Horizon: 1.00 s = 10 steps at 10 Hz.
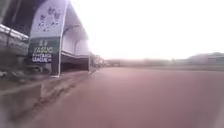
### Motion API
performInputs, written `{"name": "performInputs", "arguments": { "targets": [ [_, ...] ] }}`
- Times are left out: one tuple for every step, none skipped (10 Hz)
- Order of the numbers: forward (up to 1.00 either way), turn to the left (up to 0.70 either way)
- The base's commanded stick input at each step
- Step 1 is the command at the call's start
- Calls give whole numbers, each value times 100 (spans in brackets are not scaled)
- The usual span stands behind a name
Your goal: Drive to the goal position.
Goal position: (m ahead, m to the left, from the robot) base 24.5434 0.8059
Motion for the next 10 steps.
{"name": "performInputs", "arguments": {
  "targets": [
    [70,0],
    [70,0],
    [70,0],
    [70,0],
    [70,0],
    [70,0],
    [70,0],
    [70,0],
    [70,0],
    [70,0]
  ]
}}
